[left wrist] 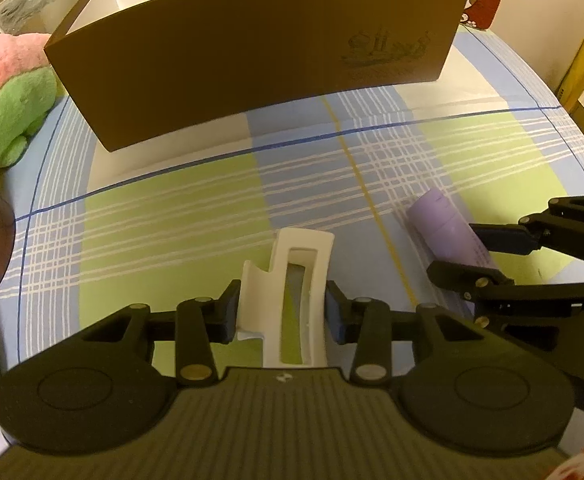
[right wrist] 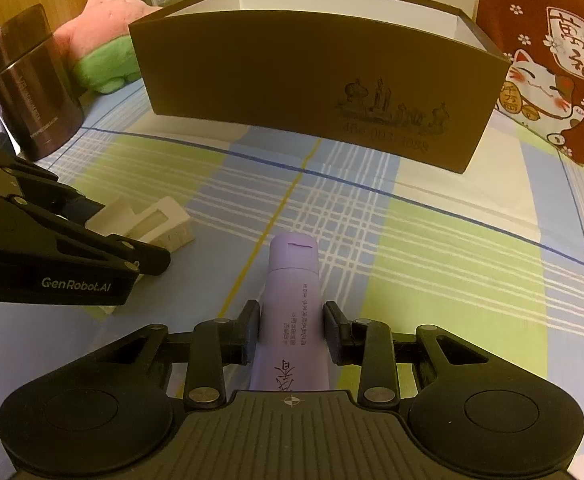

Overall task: Organize rigid objects
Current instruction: 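Lift the clip and lilac tube and carry both over the brown box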

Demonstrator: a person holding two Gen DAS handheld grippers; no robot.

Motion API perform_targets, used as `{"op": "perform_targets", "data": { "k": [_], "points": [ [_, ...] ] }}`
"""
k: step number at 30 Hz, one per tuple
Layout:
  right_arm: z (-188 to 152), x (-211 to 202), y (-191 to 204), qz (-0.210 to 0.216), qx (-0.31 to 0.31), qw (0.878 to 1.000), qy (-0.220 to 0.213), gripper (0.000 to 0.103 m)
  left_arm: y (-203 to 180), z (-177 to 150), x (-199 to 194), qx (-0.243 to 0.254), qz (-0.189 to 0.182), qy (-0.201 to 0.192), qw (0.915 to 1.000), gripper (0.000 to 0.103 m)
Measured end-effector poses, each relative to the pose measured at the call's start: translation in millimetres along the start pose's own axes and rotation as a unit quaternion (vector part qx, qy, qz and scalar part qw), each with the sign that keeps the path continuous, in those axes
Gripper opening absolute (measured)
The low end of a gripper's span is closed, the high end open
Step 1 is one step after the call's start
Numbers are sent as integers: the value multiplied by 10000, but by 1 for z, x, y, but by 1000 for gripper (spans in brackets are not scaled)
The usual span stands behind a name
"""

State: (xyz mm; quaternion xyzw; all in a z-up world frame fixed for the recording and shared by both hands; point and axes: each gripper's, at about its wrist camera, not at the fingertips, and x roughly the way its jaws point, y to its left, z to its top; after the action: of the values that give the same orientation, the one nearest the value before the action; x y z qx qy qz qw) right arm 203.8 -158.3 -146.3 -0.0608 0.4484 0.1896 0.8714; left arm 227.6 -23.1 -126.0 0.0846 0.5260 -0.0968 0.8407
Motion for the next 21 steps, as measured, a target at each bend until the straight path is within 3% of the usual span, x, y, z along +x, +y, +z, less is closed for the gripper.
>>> {"op": "perform_targets", "data": {
  "k": [21],
  "points": [
    [5, -25, -1, 261, 270, 9992, -110, 31, 4, -2, -27, -157, 49, -188, 9997, 37]
  ]
}}
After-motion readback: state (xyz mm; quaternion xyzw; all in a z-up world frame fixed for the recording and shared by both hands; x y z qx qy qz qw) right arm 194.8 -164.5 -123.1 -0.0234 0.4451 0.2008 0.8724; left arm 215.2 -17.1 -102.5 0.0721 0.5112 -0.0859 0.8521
